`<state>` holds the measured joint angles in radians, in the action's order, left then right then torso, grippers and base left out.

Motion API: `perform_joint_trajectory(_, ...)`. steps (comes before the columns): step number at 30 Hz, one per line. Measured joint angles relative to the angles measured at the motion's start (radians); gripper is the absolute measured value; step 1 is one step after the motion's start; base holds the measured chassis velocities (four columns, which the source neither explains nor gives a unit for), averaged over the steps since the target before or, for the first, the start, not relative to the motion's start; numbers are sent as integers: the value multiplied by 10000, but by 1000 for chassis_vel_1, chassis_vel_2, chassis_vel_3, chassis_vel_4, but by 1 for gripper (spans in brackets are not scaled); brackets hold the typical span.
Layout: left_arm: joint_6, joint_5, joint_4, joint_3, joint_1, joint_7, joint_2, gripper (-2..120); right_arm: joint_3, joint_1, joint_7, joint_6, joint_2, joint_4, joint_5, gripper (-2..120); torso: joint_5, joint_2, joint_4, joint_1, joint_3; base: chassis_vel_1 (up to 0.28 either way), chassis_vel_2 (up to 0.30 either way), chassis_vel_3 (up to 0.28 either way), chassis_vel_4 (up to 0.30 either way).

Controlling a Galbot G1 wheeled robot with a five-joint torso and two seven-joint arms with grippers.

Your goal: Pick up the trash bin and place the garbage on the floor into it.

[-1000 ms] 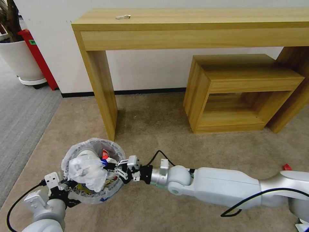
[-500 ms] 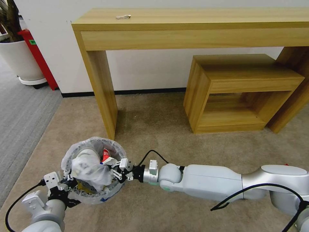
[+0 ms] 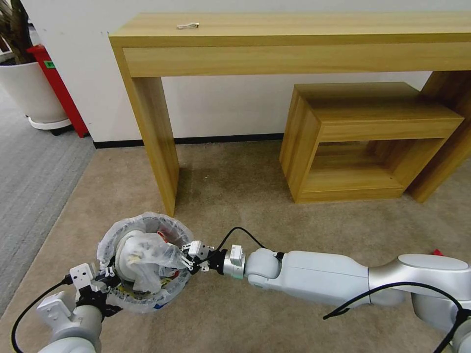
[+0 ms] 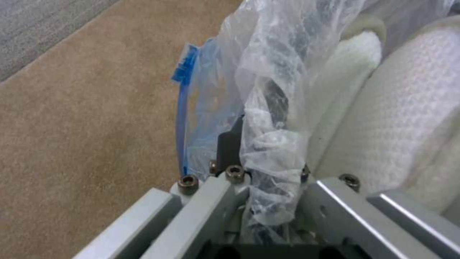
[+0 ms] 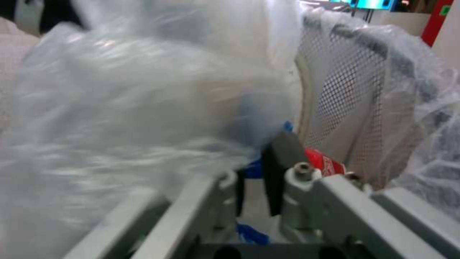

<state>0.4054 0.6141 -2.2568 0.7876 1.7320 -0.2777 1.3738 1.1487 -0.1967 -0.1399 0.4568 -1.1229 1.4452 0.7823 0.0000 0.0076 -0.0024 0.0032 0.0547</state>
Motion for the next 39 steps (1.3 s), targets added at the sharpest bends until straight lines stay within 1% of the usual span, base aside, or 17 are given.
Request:
perform_joint_trajectory(2,0,37,112,18,-50,0,-20,0,-33,5,-5,47,84,105,75,24,-1,0,-1,0,0,0,0,0,0)
perform_joint_trajectory(3,0,37,112,18,-50,0,-20,0,-33,5,-5,47,84,105,75,24,-1,0,-1,0,0,0,0,0,0)
perform_joint_trajectory(7,15,112,264,29,-106,-15,-48,0,-105,33,-27,85,230,302,134,43,-1,0,-1,0,0,0,0,0,0)
perform_joint_trajectory(8,15,112,264,29,-106,-15,-48,0,-105,33,-27,85,230,302,134,43,-1,0,-1,0,0,0,0,0,0)
perform_joint_trajectory(9,21,128,270,29,-108,-19,-51,0,-116,33,-28,91,282,343,134,48,0,0,0,0,0,0,0,0,0)
perform_joint_trajectory(10,21,128,270,29,-108,-19,-51,0,-116,33,-28,91,282,343,134,48,0,0,0,0,0,0,0,0,0)
perform_joint_trajectory(11,26,136,270,27,-104,-21,-52,0,-146,33,-28,92,341,383,124,55,0,0,-1,0,0,0,0,0,0)
perform_joint_trajectory(13,37,140,270,24,-86,-26,-58,0,-184,45,-28,92,438,442,105,64,0,0,-1,0,0,0,0,0,0)
perform_joint_trajectory(14,37,140,270,24,-86,-26,-58,0,-184,45,-28,92,438,442,105,64,0,0,-1,0,0,0,0,0,0)
perform_joint_trajectory(17,116,201,237,22,-47,-49,-108,0,-273,94,-29,92,556,539,90,77,0,0,0,0,0,0,0,0,0)
perform_joint_trajectory(18,116,201,237,22,-47,-49,-108,0,-273,94,-29,92,556,539,90,77,0,0,0,0,0,0,0,0,0)
perform_joint_trajectory(19,163,274,237,26,-44,-83,-150,0,-321,112,-25,88,596,587,94,84,0,0,0,0,0,0,0,0,0)
perform_joint_trajectory(21,209,368,275,57,-43,-138,-230,0,-407,127,18,71,689,700,124,93,0,0,-1,0,0,0,0,0,0)
perform_joint_trajectory(26,231,461,393,104,-43,-169,-348,0,-596,116,166,5,902,994,261,100,0,0,0,0,0,0,0,0,0)
perform_joint_trajectory(30,234,500,427,109,-66,-175,-413,0,-662,68,163,-25,1138,1156,222,100,0,0,-1,0,0,0,0,0,0)
perform_joint_trajectory(35,251,510,358,75,-79,-188,-401,0,-634,63,172,-57,1202,1173,92,100,0,0,-2,0,0,0,0,0,0)
perform_joint_trajectory(39,257,528,199,43,-75,-188,-353,0,-377,268,190,-95,1174,1137,75,100,1,1,-1,0,0,0,0,0,0)
